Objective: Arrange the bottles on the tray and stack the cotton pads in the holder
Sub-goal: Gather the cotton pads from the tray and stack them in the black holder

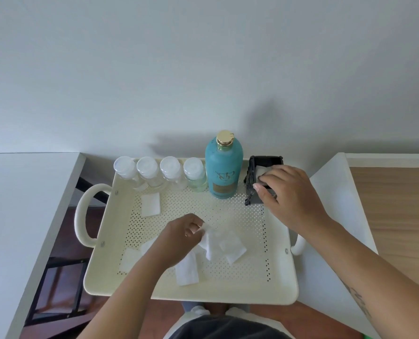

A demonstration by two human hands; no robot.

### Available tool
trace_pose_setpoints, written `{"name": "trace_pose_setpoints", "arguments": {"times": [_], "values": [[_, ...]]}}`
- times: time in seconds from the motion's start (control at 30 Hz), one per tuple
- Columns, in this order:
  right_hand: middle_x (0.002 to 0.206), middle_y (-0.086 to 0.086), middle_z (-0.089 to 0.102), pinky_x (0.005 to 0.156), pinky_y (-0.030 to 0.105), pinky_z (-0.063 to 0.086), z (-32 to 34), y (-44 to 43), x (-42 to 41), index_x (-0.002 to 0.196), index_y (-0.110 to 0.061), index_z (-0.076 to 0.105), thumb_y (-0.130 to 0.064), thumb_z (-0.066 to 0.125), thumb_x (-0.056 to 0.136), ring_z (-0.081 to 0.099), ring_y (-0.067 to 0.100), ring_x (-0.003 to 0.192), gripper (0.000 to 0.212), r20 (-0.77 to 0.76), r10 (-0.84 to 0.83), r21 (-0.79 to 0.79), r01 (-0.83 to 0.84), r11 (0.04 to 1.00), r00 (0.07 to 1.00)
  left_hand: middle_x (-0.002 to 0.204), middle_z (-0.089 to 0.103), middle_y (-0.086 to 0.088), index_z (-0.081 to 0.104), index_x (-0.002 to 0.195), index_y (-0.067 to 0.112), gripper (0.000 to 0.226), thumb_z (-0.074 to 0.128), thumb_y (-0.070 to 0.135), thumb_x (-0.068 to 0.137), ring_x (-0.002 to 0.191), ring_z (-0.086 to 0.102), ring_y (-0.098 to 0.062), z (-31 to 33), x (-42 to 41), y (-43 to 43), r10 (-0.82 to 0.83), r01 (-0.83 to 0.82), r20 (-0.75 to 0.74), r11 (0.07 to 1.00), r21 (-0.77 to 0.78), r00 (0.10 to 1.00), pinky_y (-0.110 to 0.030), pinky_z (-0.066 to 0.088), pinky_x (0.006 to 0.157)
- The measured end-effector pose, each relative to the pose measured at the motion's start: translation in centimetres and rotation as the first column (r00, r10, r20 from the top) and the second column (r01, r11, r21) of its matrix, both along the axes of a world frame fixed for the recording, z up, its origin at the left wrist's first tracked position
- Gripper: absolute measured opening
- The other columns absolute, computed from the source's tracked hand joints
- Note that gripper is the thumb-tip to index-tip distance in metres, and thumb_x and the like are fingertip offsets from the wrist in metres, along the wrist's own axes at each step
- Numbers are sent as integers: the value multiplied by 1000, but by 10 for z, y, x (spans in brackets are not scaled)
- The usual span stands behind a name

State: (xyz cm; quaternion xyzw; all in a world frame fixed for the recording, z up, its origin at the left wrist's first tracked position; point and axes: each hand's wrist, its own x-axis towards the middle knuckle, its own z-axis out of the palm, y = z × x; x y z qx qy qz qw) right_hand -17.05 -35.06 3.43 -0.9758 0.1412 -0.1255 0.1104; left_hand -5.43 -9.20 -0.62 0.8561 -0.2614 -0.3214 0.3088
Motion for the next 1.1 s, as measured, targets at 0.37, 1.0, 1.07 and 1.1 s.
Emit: {"name": "trace_pose_setpoints", "arguments": {"times": [0.37,1.0,1.07,1.1], "values": [[118,3,65,98,41,41,1,5,-5,120,-11,62,-36,44,94,52,27,119,40,46,-42,15,41,999,998,83,68,3,55,83,26,12,66,27,88,70,62,-7,0,0,-3,401,-412,-102,897,-158,911,-21,47,58],[110,-21,62,81,20,47,-8,104,-8,116,-34,59,-43,64,87,57,-2,99,31,-155,-278,869,265,417,948,94,75,-8,67,103,6,13,61,13,93,89,69,-20,27,-4,-10,280,-603,-646,716,-352,710,-32,55,80],[110,-15,66,82,24,48,-9,103,-5,117,-32,59,-41,66,86,60,1,100,33,-248,-288,933,308,185,925,95,74,-10,65,105,3,15,60,12,93,90,68,-20,28,-6,-10,253,-602,-673,716,-353,695,-34,54,81],[109,-12,68,78,25,48,-9,101,-5,115,-30,61,-39,67,86,62,4,100,31,-272,-284,942,315,117,919,96,73,-11,65,106,2,16,60,11,93,91,67,-21,29,-7,-10,245,-600,-679,719,-352,692,-35,54,82]]}}
